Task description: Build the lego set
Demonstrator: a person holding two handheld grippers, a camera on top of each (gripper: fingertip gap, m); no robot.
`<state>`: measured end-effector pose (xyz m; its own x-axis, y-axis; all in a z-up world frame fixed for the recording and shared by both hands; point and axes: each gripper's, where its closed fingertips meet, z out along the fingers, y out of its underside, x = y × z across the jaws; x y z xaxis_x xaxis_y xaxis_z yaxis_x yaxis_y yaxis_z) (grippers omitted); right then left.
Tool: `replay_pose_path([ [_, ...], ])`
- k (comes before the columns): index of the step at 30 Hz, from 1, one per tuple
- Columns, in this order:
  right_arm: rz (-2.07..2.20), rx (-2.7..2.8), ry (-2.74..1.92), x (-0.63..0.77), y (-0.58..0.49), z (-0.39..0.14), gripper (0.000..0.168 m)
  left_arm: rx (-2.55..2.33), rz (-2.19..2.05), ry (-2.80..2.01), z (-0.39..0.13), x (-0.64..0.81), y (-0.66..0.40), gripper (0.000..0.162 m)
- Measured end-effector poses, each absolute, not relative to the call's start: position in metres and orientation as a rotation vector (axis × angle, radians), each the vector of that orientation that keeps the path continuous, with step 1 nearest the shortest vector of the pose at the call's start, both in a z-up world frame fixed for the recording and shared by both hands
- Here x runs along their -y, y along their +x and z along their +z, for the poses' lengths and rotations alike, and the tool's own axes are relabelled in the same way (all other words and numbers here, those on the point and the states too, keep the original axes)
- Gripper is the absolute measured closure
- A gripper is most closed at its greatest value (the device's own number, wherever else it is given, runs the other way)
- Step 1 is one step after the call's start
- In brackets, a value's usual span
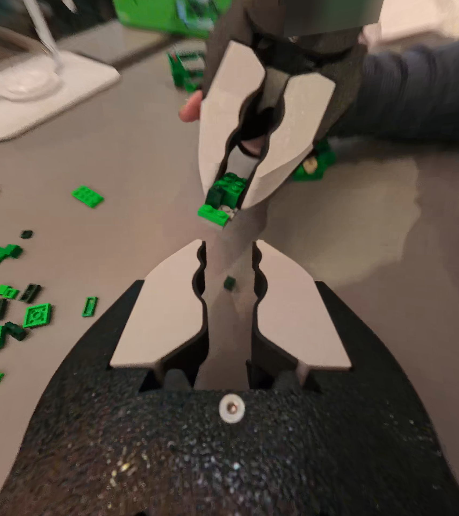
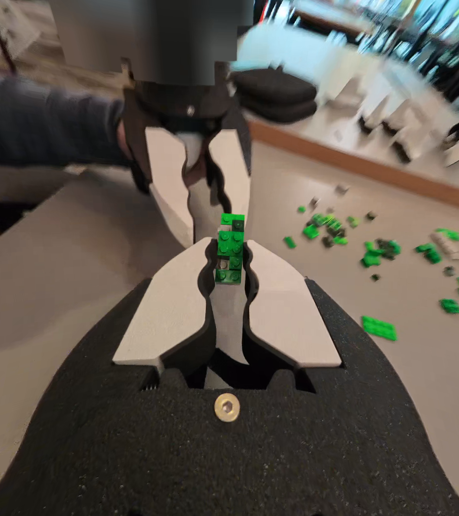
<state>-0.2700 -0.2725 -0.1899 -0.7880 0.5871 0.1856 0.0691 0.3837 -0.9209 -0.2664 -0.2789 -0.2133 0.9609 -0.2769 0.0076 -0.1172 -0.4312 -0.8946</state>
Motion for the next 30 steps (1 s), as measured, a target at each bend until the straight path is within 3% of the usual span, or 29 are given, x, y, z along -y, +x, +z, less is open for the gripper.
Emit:
replay_pose_path([
  [7,1.231,1.698,-0.509,0.259,-0.283,-0.131,0.152,0.145,-0.273,-1.452,-0.136,0.274,-0.277,0.135],
  [16,0.941,1.599,-0.272,0.272,-0.277,-0.127,0.151,0.154,-0.391,-1.369,-0.118,0.270,-0.273,0.145],
  [27,1.502,2.084,-0.393,0.281,-0.245,-0.141,0.130,-0.351,-0.310,-1.640,-0.130,0.286,-0.240,0.147],
  [30,1.566,2.234,-0.429,0.289,-0.236,-0.154,0.140,-0.443,-0.277,-1.735,-0.140,0.283,-0.233,0.147],
])
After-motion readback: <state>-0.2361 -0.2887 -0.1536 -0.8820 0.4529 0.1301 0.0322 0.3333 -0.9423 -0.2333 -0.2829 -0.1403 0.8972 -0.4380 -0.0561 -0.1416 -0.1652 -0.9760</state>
